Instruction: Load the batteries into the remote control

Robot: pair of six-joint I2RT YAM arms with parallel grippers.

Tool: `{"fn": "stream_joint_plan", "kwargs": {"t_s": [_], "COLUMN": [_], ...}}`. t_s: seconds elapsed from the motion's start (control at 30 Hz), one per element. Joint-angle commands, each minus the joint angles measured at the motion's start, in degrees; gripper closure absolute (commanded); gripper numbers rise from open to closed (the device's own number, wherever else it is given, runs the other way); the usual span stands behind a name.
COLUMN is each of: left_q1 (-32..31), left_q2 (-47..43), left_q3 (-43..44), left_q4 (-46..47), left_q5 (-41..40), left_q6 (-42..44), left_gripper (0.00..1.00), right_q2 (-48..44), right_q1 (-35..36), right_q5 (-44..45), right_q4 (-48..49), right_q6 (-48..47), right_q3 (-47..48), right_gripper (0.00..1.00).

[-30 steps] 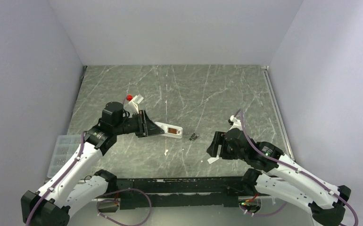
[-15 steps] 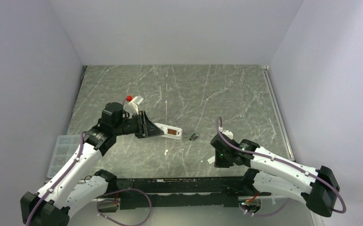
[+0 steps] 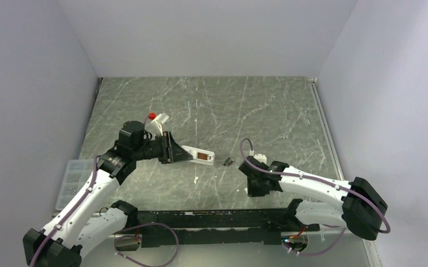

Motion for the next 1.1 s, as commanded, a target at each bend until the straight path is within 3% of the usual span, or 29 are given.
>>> {"fn": "stream_joint_plan", "kwargs": {"t_s": [0.0, 0.67, 0.9, 1.07], "left_q1": [-0.14, -0.14, -0.14, -0.14], "left_q2": [-1.53, -1.58, -1.20, -1.46], "left_q3": [2.86, 3.33, 2.98, 3.16], "left_q4": [-0.19, -1.91, -1.52, -2.35], "left_q5": [1.40, 0.97, 1.94, 2.03], "left_q6": [1.83, 2.23, 1.87, 2.27], "left_gripper": [1.00, 1.00, 1.00, 1.00], "right_q2": [1.95, 8.67, 10.04, 9.30], "right_q1": [0.06, -8.21, -15.15, -16.30], "right_q5": [2.97, 8.77, 6.27, 4.16], "right_q4": [2.79, 6.26, 9.63, 9.32], "right_q6": [-0.75, -2.20, -7.22, -9.50], "right_q3": [1.16, 3.70, 4.78, 7.32], "right_gripper": [1.00, 1.00, 1.00, 1.00]}}
